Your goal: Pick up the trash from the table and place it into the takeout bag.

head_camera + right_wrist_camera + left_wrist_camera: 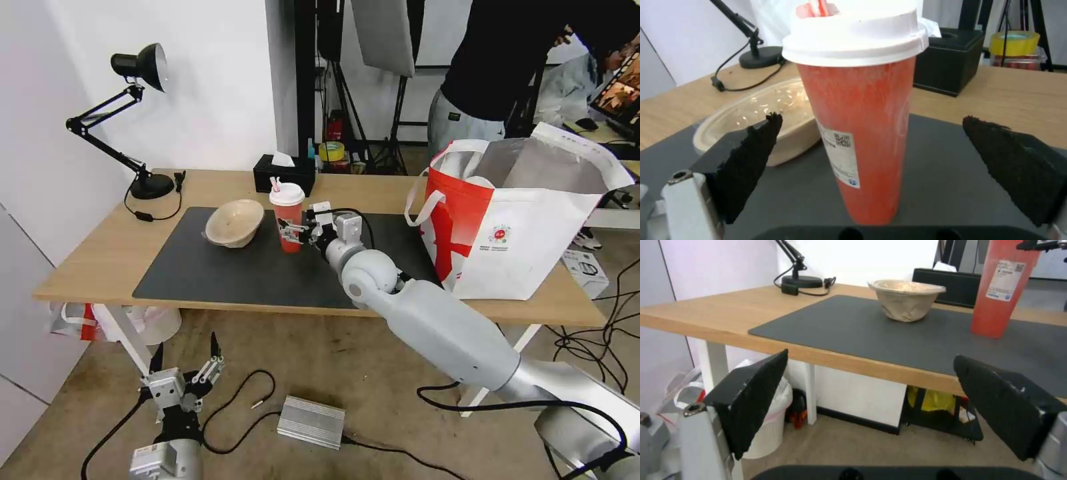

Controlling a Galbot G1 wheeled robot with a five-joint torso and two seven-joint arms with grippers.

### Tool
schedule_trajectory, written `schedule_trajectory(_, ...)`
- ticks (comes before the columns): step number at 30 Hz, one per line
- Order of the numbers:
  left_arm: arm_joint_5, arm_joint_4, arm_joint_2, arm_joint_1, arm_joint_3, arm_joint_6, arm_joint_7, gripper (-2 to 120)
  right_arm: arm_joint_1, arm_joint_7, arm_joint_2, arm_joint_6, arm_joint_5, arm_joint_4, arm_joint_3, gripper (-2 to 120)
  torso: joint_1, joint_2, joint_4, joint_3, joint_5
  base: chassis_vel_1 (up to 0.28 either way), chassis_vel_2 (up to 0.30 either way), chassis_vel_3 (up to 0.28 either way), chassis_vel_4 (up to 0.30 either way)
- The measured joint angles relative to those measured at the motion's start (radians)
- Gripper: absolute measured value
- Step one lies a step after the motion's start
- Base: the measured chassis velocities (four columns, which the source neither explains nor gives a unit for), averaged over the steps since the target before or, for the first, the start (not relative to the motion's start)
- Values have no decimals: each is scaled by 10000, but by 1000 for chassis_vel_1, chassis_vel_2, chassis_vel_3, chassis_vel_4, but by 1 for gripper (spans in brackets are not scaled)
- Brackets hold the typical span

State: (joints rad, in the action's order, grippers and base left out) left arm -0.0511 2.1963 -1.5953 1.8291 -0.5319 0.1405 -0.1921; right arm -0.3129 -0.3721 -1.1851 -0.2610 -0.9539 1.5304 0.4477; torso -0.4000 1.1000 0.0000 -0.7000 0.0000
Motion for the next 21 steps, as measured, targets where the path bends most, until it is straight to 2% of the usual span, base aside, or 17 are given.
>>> schedule_trajectory(21, 4, 43, 0, 21, -19, 5, 0, 100, 164, 255, -445, 49, 160, -606, -34, 100, 0, 0, 0, 1, 0, 0, 0, 0, 0)
